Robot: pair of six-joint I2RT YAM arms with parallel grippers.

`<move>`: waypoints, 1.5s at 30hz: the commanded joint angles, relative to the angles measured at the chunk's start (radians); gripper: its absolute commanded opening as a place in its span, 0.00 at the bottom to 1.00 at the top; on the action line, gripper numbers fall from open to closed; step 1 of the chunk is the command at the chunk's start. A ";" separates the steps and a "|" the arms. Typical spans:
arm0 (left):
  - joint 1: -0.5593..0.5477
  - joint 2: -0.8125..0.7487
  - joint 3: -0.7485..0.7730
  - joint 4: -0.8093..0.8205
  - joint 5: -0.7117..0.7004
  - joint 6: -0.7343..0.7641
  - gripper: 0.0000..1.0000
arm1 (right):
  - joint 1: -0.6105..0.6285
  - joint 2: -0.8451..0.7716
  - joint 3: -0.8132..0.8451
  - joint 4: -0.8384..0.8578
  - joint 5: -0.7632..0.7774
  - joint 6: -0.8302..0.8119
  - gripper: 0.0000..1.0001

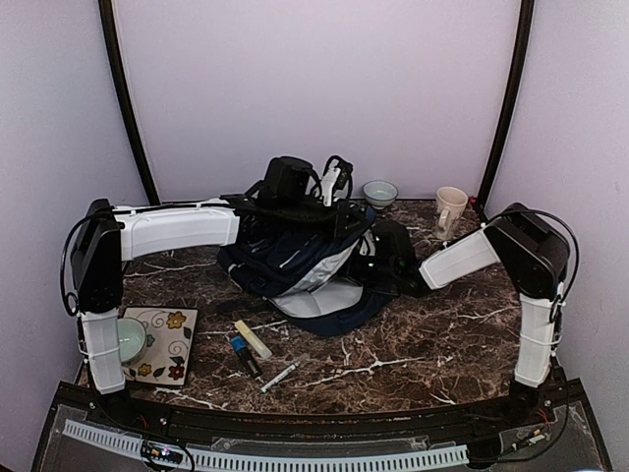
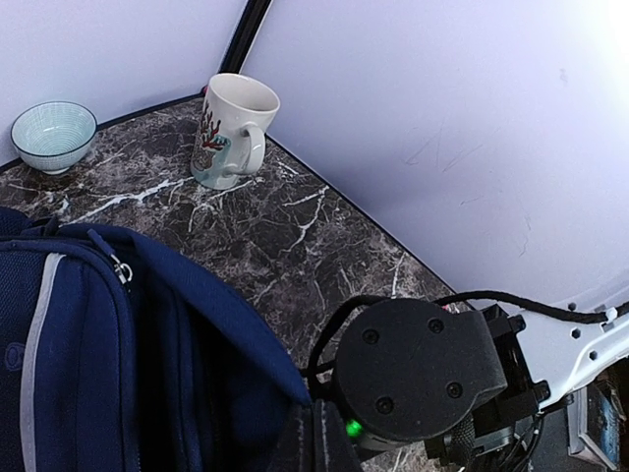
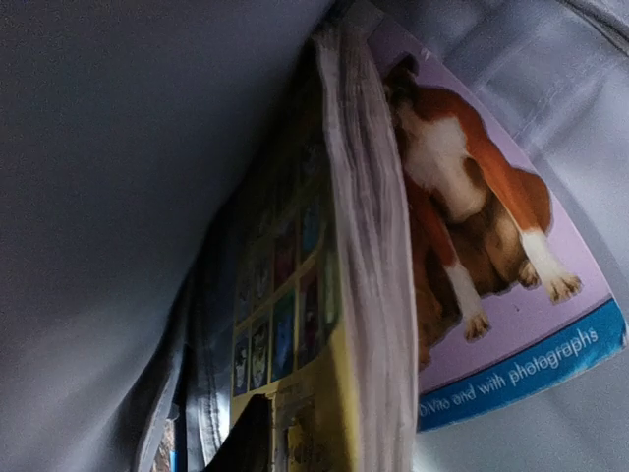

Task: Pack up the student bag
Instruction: Place the book in the largest pocket of the bag, then place the largest pocket of the bag in the student bag.

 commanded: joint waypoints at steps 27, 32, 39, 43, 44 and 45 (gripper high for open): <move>-0.022 -0.040 -0.101 0.163 0.093 -0.011 0.00 | -0.018 -0.721 -0.342 -0.592 0.474 -0.316 0.81; -0.031 -0.037 -0.127 0.164 0.091 -0.002 0.00 | -0.025 -0.837 -0.381 -0.644 0.549 -0.318 0.87; -0.046 -0.037 -0.177 0.167 0.123 0.024 0.09 | -0.025 -0.921 -0.424 -0.666 0.548 -0.298 0.87; -0.046 -0.055 -0.180 0.144 0.109 0.049 0.45 | -0.025 -0.929 -0.431 -0.659 0.523 -0.284 0.87; -0.046 -0.063 -0.182 0.135 0.093 0.060 0.53 | -0.025 -0.929 -0.431 -0.655 0.513 -0.280 0.87; -0.046 -0.071 -0.182 0.130 0.076 0.071 0.59 | -0.025 -0.929 -0.431 -0.652 0.503 -0.278 0.88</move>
